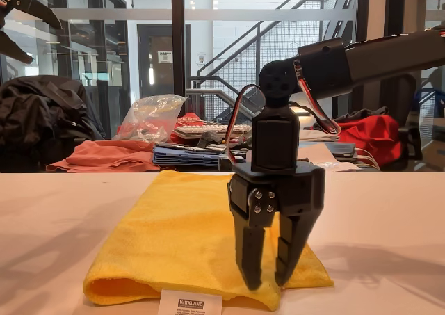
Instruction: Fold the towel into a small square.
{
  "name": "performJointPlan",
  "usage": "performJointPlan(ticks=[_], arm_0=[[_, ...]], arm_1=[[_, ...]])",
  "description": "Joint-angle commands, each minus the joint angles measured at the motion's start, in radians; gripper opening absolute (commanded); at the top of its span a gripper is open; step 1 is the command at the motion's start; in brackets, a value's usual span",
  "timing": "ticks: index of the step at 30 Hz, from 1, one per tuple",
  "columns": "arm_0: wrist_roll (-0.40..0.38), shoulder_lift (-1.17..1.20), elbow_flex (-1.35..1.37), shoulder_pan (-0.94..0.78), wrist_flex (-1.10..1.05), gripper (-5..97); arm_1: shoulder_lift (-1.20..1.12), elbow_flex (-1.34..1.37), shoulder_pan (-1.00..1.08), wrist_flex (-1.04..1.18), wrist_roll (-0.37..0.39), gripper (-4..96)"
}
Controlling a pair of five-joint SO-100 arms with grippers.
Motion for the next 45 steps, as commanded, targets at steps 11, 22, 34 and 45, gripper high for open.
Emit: performJointPlan(ticks=[11, 22, 34, 45], arm_0=[[0.002, -0.075, -0.014, -0.009, -0.049, 11], [0.002, -0.106, -0.014, -0.023, -0.106, -1], [0.0, 0.066, -0.015, -0.015, 0.035, 0], [-0.083, 0.153, -0.015, 0.098, 0.178, 0]], arm_1=[[0.006, -0.074, 0.006, -0.002, 0.0, 29.1], [0.005, -0.135, 0.006, 0.002, -0.002, 29.1], [-0.006, -0.137, 0.006, 0.002, 0.002, 29.1], [-0.011, -0.129, 0.006, -0.002, 0.0, 29.1]])
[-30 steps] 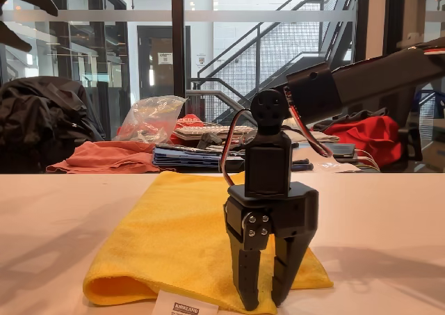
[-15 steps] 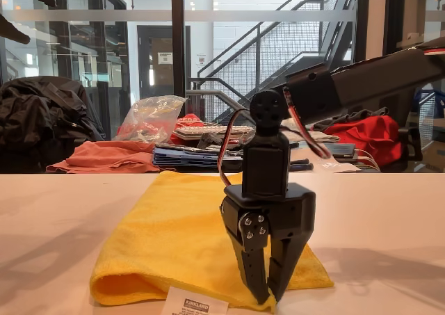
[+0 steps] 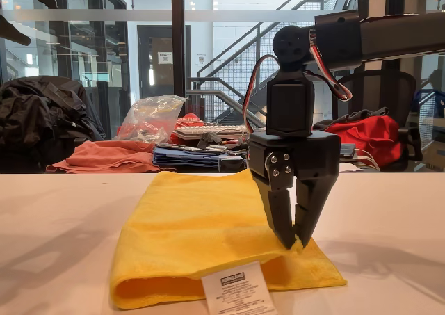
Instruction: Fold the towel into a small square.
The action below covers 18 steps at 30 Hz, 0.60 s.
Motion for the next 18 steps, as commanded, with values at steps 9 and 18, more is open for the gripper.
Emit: performJointPlan(ticks=[9, 18], arm_0=[[-0.066, 0.025, -0.005, 0.144, 0.048, 0], [-0.055, 0.023, 0.011, 0.166, 0.055, 0]], arm_1=[[0.005, -0.017, 0.0, -0.005, 0.0, 29.1], [0.006, -0.021, 0.0, -0.005, 0.0, 29.1]])
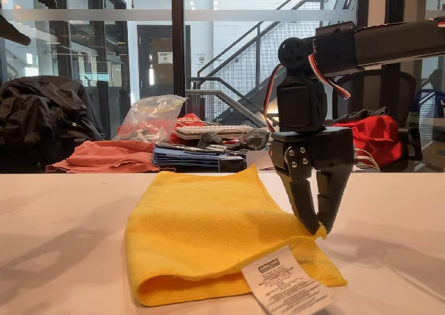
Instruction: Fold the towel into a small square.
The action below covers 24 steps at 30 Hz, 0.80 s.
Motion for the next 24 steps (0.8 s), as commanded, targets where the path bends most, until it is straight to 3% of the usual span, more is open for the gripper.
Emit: performJointPlan(ticks=[1, 9, 24], arm_0=[[0.002, 0.017, -0.003, -0.009, 0.0, 0], [0.003, -0.189, 0.084, -0.008, -0.02, 0], [0.003, -0.179, 0.064, 0.002, -0.078, 1]], arm_1=[[0.006, -0.023, 0.0, -0.005, 0.0, 29.1], [0.02, -0.026, 0.0, -0.005, 0.0, 29.1], [0.017, -0.026, 0.0, -0.005, 0.003, 29.1]])
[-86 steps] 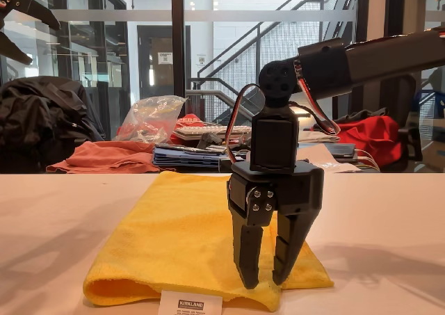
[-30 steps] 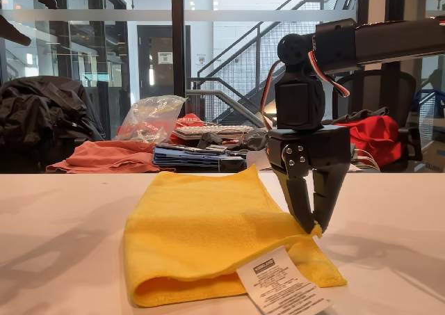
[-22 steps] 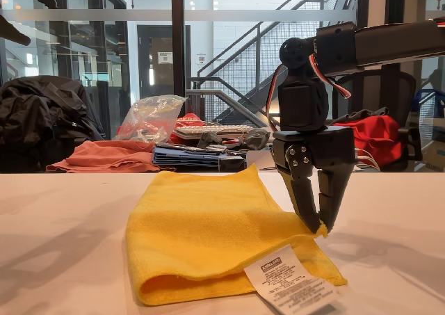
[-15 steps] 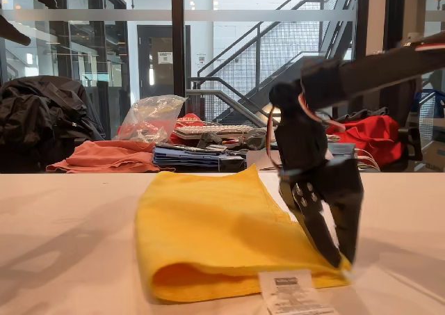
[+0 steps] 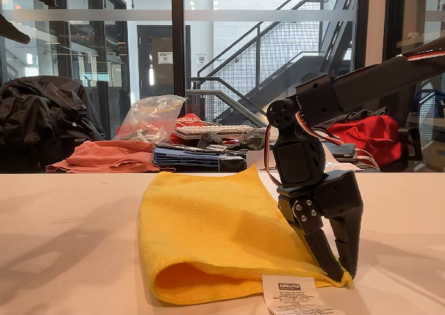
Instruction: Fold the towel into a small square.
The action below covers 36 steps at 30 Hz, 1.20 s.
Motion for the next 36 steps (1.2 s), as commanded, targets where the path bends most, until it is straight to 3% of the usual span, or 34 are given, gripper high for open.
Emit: performJointPlan(ticks=[1, 10, 21, 36], arm_0=[[-0.002, 0.041, -0.02, 0.003, 0.0, 1], [-0.006, 0.19, -0.005, 0.003, 0.055, 16], [-0.011, 0.143, -0.002, 0.092, 0.017, 16], [0.002, 0.012, 0.0, 0.046, 0.018, 16]], arm_1=[[0.006, -0.026, 0.0, -0.005, 0.003, 29.1], [-0.002, -0.023, 0.0, -0.005, 0.002, 29.1], [0.009, -0.023, 0.0, -0.005, 0.006, 29.1], [-0.005, -0.023, -0.029, -0.018, 0.012, 29.1]])
